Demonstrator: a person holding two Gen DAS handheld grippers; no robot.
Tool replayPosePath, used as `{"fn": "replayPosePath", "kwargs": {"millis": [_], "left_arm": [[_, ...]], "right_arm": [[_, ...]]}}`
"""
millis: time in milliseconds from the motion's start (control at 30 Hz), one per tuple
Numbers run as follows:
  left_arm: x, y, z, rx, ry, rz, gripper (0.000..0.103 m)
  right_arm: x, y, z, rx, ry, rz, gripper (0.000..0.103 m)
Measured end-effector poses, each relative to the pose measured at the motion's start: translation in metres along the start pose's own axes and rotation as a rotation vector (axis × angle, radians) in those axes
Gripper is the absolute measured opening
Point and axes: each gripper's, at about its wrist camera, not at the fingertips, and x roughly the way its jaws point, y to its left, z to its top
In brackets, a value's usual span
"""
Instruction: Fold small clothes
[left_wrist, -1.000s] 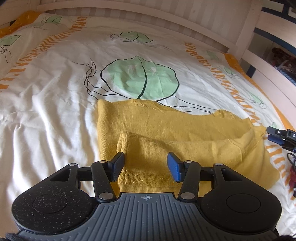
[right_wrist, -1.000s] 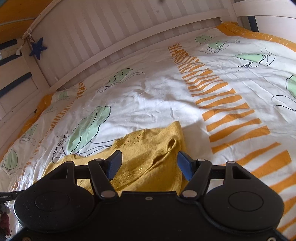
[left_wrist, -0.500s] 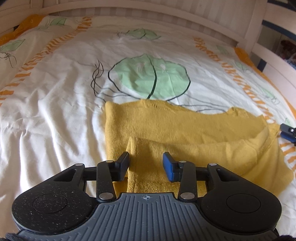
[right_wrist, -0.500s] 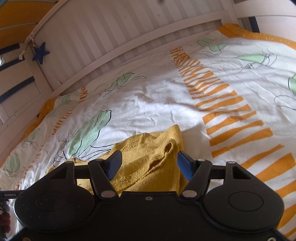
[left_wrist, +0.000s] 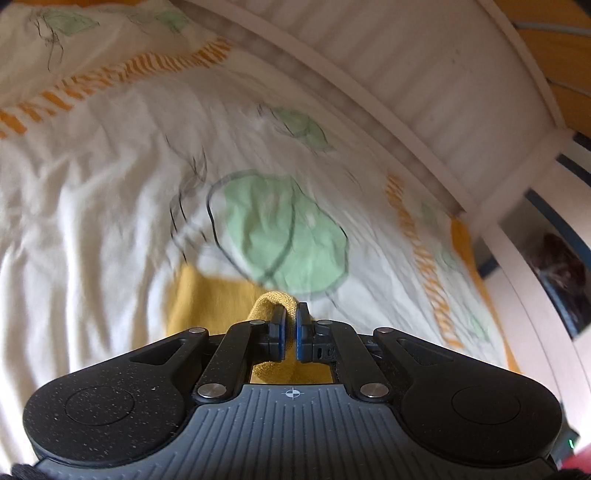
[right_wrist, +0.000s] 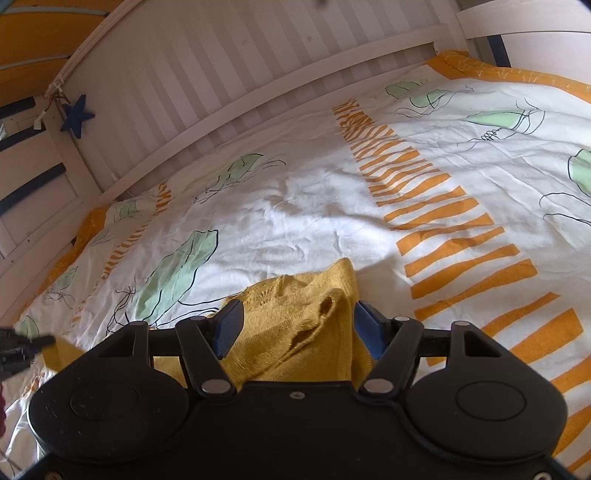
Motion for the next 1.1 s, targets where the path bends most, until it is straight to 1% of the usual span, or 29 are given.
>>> {"fn": "replayPosePath", "kwargs": {"millis": [67, 133, 200, 267, 333, 467, 533, 567, 600, 667, 800, 933, 1033, 1067, 1100], "left_arm": [[0.013, 0.004, 0.008, -0.022, -0.001, 0.013, 0.004], [0.028, 0.01, 0.012, -0.055, 0.02, 0.027, 0.004], [0.041, 0.017, 0.012, -0.067, 0.037, 0.062, 0.005], [0.052, 0.022, 0.009, -0.074, 0.062, 0.08, 0.005], [0.058, 0.029, 0.006, -0.093, 0.079, 0.089, 0.005], [0.063, 0.042, 0.002, -0.157, 0.075, 0.086, 0.005], [0.063, 0.044, 0.002, -0.157, 0.078, 0.086, 0.005], [0.063, 0.044, 0.002, -0.15, 0.079, 0.084, 0.005], [0.062, 0.043, 0.001, -0.144, 0.078, 0.082, 0.005], [0.062, 0.041, 0.001, -0.131, 0.077, 0.08, 0.005], [0.06, 0.039, 0.002, -0.117, 0.074, 0.069, 0.005], [0.058, 0.039, 0.0, -0.117, 0.076, 0.068, 0.005], [0.056, 0.04, -0.002, -0.119, 0.078, 0.068, 0.005], [0.055, 0.04, -0.003, -0.118, 0.076, 0.067, 0.005], [0.053, 0.04, -0.004, -0.118, 0.074, 0.064, 0.005]], "right_arm": [[0.001, -0.001, 0.0, 0.005, 0.003, -0.004, 0.07], [0.001, -0.002, 0.001, 0.008, 0.004, -0.007, 0.07], [0.002, -0.002, 0.001, 0.008, 0.005, -0.009, 0.07], [0.002, -0.003, 0.001, 0.004, 0.006, -0.014, 0.07], [0.003, -0.003, 0.001, -0.001, 0.005, -0.021, 0.07], [0.004, -0.003, 0.001, -0.016, 0.002, -0.032, 0.07], [0.004, -0.002, 0.001, -0.031, 0.002, -0.036, 0.07], [0.004, -0.001, 0.001, -0.035, 0.006, -0.028, 0.065], [0.004, -0.001, 0.001, -0.037, 0.01, -0.014, 0.059], [0.007, 0.0, 0.002, -0.028, 0.029, 0.007, 0.057], [0.01, 0.003, 0.002, -0.039, 0.039, 0.014, 0.054], [0.018, 0.001, 0.008, 0.019, 0.06, 0.01, 0.051], [0.029, -0.004, 0.012, 0.061, 0.094, -0.02, 0.037], [0.033, -0.006, 0.012, 0.079, 0.106, -0.027, 0.017], [0.037, -0.008, 0.012, 0.101, 0.113, -0.026, 0.012]]}}
